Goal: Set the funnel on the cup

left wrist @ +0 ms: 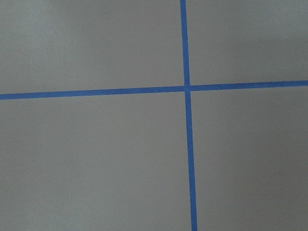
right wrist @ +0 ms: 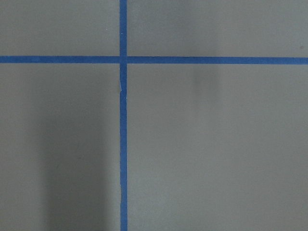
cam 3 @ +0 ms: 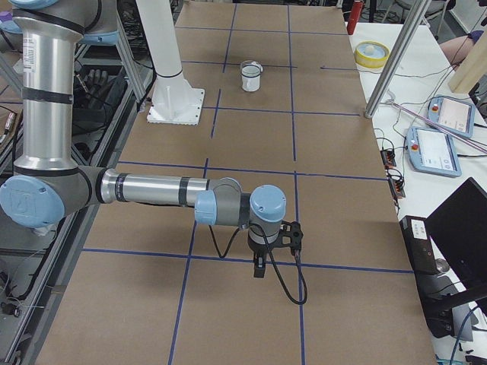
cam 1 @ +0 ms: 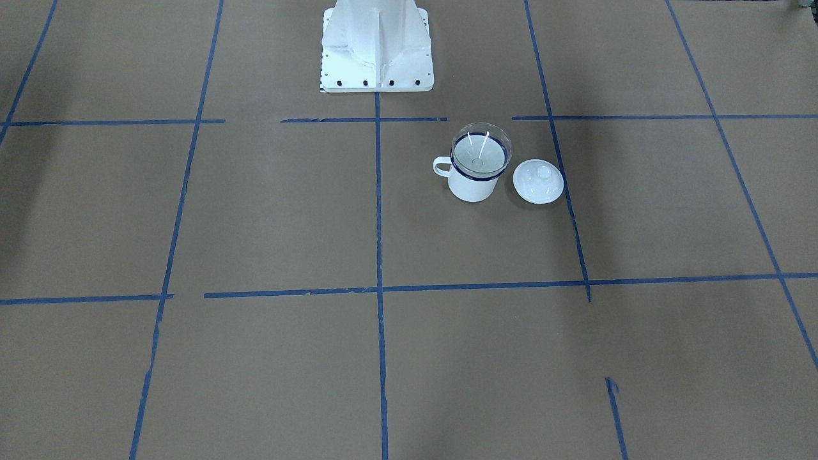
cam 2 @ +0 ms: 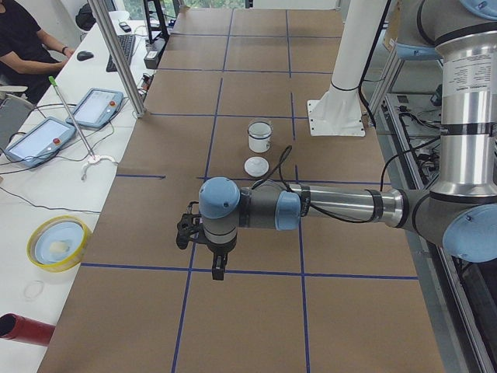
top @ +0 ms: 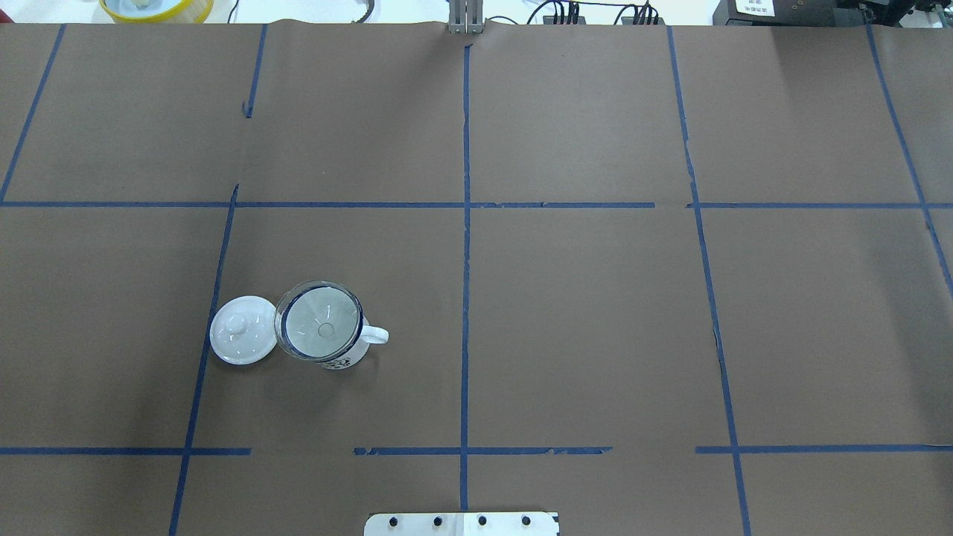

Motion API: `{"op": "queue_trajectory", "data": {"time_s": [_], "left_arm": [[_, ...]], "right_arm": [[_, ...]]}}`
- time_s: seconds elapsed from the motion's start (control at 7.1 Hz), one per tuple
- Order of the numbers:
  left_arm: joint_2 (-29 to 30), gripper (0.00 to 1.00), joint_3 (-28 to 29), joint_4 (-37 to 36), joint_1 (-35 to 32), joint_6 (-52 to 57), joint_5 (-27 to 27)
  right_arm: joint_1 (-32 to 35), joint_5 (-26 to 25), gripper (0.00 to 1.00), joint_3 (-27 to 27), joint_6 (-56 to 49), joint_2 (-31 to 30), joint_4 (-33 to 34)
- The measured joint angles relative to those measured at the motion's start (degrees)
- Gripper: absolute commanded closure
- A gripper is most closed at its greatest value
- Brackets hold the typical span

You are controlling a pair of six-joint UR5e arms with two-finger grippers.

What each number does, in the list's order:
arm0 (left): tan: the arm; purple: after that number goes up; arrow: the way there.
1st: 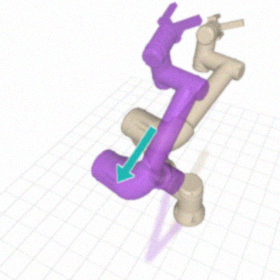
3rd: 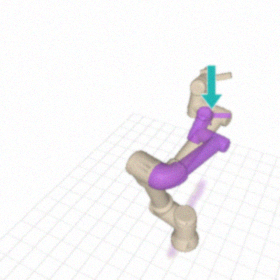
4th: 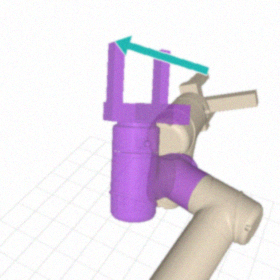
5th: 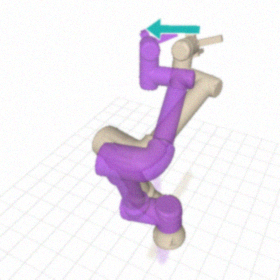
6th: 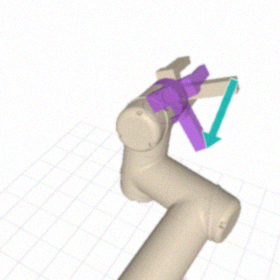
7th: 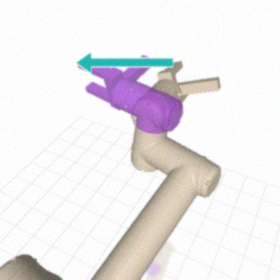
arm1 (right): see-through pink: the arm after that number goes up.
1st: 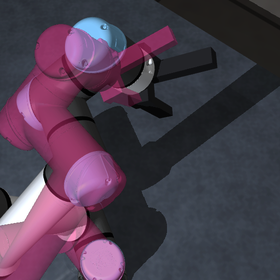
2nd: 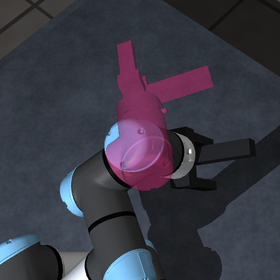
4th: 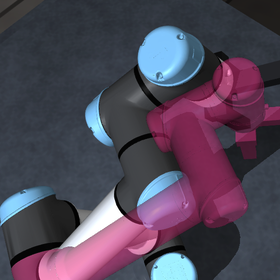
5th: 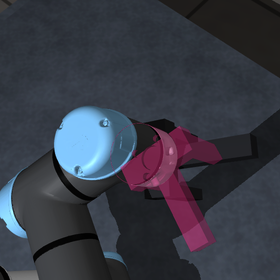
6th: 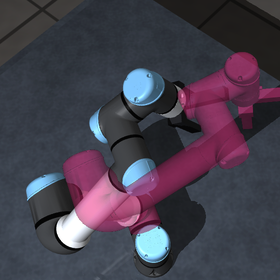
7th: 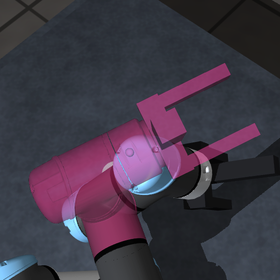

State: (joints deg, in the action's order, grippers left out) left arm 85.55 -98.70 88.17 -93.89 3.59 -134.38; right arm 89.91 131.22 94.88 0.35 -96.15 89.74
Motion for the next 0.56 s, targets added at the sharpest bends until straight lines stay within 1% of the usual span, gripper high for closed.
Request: {"op": "queue_trajectory", "data": {"time_s": [0.28, 0.56], "left_arm": [[0.08, 0.00, 0.08, -0.12, -0.11, 0.01, -1.60], [0.01, 0.00, 0.02, -0.23, -0.15, 0.02, -2.09]], "right_arm": [[0.00, 0.00, 0.00, -0.02, 0.00, 0.00, 0.00], [0.00, 0.00, 0.00, 0.01, 0.00, 0.00, 0.00]]}}
